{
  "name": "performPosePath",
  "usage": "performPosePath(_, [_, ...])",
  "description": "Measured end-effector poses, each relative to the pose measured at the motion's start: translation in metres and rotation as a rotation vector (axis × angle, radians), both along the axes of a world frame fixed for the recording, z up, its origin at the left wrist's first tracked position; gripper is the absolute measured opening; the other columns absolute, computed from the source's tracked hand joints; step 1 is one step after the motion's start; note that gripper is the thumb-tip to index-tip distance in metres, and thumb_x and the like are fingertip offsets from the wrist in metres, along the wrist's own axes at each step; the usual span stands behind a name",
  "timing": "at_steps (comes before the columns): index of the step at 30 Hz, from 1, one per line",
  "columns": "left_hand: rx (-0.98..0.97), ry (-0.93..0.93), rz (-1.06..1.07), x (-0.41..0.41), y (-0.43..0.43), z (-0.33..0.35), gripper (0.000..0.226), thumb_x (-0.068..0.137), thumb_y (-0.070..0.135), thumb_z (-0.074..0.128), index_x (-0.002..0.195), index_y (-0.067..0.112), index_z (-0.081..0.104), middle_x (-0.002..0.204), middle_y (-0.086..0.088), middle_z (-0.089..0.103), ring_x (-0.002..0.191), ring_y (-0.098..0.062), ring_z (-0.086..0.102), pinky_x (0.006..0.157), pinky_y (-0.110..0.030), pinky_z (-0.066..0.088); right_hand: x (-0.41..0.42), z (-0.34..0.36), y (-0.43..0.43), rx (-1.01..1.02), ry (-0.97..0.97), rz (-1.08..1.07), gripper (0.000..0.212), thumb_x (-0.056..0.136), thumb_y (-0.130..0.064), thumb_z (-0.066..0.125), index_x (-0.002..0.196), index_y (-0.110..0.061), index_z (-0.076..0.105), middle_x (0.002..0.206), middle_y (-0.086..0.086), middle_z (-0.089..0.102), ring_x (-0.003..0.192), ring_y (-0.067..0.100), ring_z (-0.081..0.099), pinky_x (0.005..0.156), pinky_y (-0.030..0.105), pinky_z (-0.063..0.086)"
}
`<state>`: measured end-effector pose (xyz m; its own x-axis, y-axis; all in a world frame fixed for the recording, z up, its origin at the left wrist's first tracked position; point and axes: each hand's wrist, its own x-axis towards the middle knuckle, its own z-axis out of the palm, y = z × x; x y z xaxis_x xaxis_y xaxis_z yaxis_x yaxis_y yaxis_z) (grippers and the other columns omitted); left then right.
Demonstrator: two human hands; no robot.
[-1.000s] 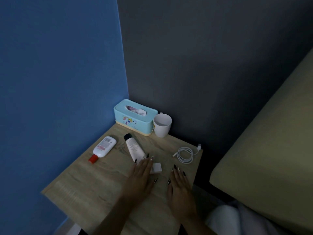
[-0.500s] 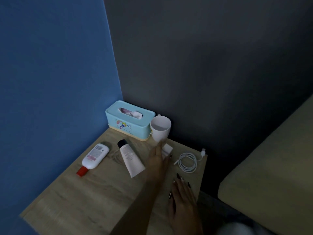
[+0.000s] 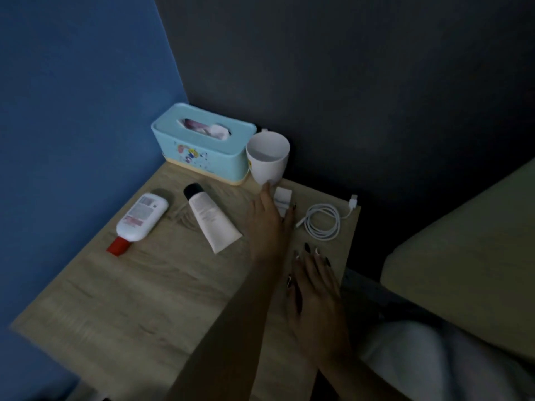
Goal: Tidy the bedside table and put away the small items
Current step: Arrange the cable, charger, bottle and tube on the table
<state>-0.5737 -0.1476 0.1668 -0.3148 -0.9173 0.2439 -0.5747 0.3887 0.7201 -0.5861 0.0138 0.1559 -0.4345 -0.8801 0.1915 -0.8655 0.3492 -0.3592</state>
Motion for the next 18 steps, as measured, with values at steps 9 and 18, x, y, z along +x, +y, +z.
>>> performPosePath(9, [-0.051, -0.081, -0.005, -0.002, 0.006, 0.000, 0.068, 0.089, 0.031, 0.061, 0.144, 0.004, 0.032, 0.128, -0.018, 0.055, 0.114, -0.031, 0.053, 0.095, -0.039, 0.043, 0.000, -0.002, 0.004, 0.025, 0.002, -0.004, 0.047, 0.093, -0.026, 0.047, 0.137, -0.011, 0.048, 0.150, 0.005, 0.039, 0.144, 0.022, 0.026, 0.115, 0.040, 0.023])
performPosePath(18, [-0.009, -0.070, -0.014, 0.019, 0.005, 0.012, 0.073, 0.086, 0.043, 0.059, 0.144, 0.006, 0.033, 0.131, -0.015, 0.052, 0.120, -0.027, 0.049, 0.099, -0.038, 0.042, -0.002, 0.000, 0.001, 0.079, -0.002, 0.020, 0.049, 0.094, -0.032, 0.037, 0.134, -0.009, 0.052, 0.148, 0.009, 0.042, 0.142, 0.024, 0.031, 0.114, 0.040, 0.023])
